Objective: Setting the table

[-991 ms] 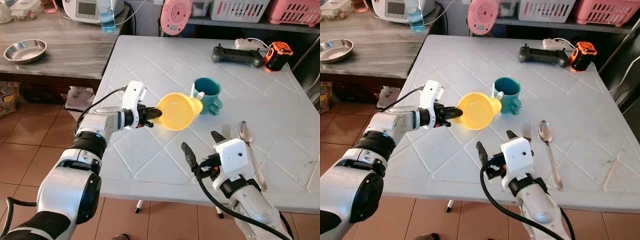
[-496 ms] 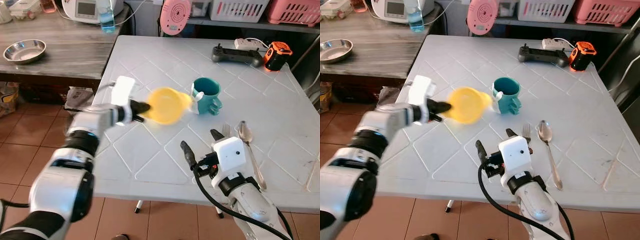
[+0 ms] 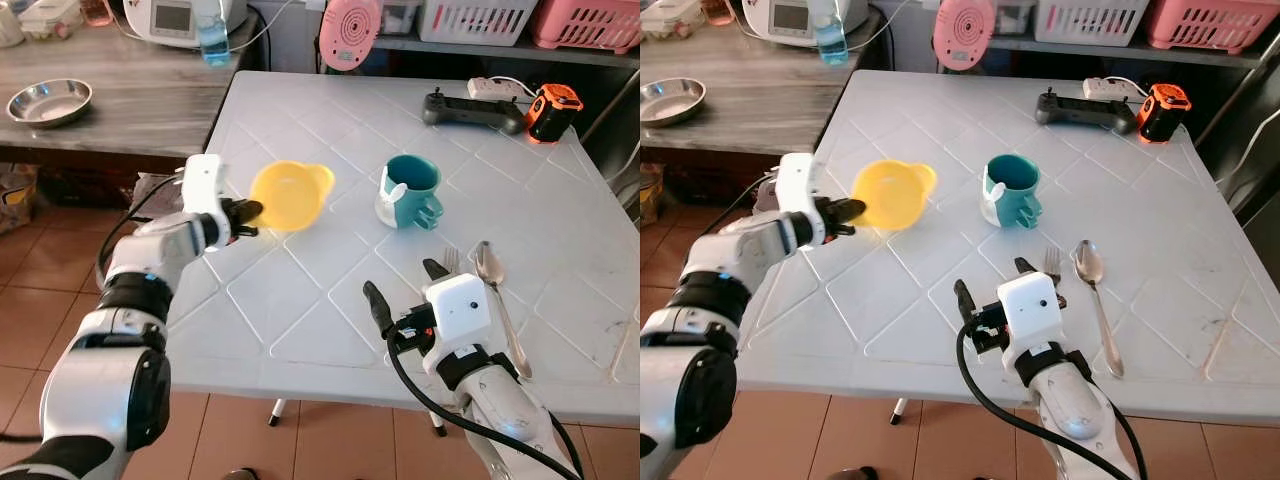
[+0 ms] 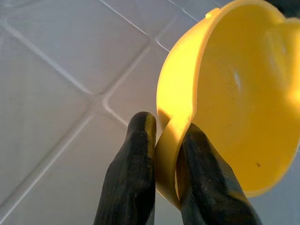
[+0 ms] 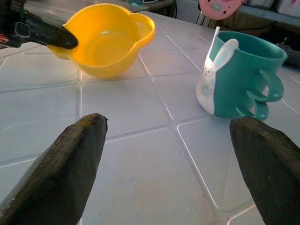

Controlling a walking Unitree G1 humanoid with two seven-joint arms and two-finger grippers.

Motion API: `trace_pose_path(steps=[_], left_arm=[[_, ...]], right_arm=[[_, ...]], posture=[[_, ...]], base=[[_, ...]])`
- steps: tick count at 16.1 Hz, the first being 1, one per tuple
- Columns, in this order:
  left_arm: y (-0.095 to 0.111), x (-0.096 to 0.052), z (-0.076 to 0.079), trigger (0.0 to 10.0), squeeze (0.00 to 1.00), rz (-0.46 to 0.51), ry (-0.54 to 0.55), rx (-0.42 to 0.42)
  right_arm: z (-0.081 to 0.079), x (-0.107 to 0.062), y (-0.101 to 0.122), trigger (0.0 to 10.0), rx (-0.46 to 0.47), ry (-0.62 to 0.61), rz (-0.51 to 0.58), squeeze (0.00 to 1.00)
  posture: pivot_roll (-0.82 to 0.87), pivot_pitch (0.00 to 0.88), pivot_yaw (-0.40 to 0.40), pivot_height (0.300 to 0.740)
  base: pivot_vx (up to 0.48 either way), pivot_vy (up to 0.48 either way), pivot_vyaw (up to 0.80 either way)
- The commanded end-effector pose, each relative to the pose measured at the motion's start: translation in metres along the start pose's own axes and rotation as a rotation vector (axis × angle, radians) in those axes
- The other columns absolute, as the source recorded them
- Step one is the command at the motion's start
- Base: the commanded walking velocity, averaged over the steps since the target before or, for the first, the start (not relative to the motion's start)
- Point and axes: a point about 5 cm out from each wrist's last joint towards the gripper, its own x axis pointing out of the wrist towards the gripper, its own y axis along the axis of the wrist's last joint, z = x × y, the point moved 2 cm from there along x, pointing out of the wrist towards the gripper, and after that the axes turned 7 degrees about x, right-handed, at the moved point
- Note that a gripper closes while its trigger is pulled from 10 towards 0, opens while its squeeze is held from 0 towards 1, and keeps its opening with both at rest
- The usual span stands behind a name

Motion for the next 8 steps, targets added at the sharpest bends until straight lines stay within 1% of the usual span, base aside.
trace_pose_path(steps=[1,3,4,6,7,8], left_arm=[[0.003,-0.003,0.001,0.0,0.0,0.045,0.001,-0.032],[0.003,-0.004,0.006,0.0,0.0,0.079,-0.012,-0.051],[0.0,-0.006,0.018,0.0,0.0,0.149,-0.032,-0.101],[-0.007,-0.008,0.025,0.0,0.0,0.167,-0.02,-0.14],[-0.011,-0.009,0.03,0.0,0.0,0.178,-0.015,-0.132],[-0.014,-0.01,0.033,0.0,0.0,0.167,-0.017,-0.119]], right_arm=[[0.003,0.001,-0.002,10.0,-0.003,-0.009,-0.002,0.0],[0.005,0.002,-0.001,10.0,0.002,-0.024,0.01,0.0],[0.01,0.003,0.002,10.0,0.01,-0.057,0.039,0.0],[0.014,0.004,0.003,10.0,0.002,-0.089,0.056,0.0],[0.017,0.005,0.003,10.0,0.0,-0.107,0.06,0.0],[0.019,0.006,0.003,10.0,0.0,-0.114,0.064,0.0]], posture=[[0.18,0.136,-0.056,0.74],[0.19,0.136,-0.058,0.74],[0.19,0.135,-0.062,0.74],[0.2,0.133,-0.064,0.74],[0.2,0.132,-0.064,0.74],[0.2,0.131,-0.065,0.74]], base=[[0.0,0.0,0.0],[0.0,0.0,0.0],[0.0,0.0,0.0],[0.0,0.0,0.0],[0.0,0.0,0.0],[0.0,0.0,0.0]])
